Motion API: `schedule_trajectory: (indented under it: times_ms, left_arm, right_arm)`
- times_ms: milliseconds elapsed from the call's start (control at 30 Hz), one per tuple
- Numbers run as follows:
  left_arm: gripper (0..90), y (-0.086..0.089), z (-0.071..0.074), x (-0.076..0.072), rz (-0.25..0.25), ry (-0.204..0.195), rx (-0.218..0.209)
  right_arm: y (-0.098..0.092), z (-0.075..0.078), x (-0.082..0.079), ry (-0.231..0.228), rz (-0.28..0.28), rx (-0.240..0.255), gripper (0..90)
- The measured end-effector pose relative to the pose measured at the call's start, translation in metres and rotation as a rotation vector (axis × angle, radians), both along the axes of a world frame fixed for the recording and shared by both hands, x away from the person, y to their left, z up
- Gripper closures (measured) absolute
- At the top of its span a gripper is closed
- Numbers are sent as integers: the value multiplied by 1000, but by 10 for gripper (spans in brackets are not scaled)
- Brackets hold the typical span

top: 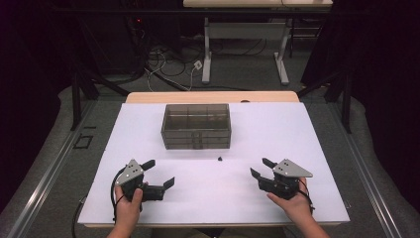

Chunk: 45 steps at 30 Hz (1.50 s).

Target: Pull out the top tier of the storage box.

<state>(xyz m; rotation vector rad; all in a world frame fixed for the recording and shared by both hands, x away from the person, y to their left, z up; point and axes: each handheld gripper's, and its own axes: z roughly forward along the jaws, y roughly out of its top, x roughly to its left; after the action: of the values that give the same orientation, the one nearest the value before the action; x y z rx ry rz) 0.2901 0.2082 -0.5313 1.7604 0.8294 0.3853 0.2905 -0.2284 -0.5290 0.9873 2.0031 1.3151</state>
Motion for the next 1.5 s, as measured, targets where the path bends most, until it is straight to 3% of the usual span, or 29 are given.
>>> schedule_trajectory:
  times_ms: [200, 467, 533, 600, 767, 900, 967, 1333, 1367, 1500]
  left_arm:
    - [3, 2, 0, -1, -2, 2, -2]
    - [3, 4, 1, -4, 2, -9, -1]
    - [3, 5, 2, -4, 9, -19, -2]
    - [3, 5, 2, -4, 11, -17, -6]
    - [3, 5, 2, -4, 24, -13, -2]
    - [3, 6, 1, -4, 30, 1, 4]
    - [3, 6, 0, -4, 38, -2, 1]
    - [3, 11, -1, -3, 41, 1, -11]
    - [3, 10, -1, -3, 42, 1, -11]
    - [3, 11, -1, -3, 41, -3, -5]
  right_arm:
    - [9, 7, 8, 26, -5, 30, 495]
    - [27, 12, 23, 47, 23, -11, 502]
    - [32, 12, 27, 25, 33, -27, 501]
    - [35, 11, 29, 21, 32, -27, 502]
    - [50, 14, 42, 71, 38, -23, 508]
    - [56, 13, 47, 66, 31, -32, 517]
    - [59, 12, 51, 74, 31, -15, 525]
    - [75, 12, 64, 164, -31, 34, 559]
    - [77, 13, 66, 207, -41, 53, 559]
    - [79, 13, 71, 254, -51, 68, 559]
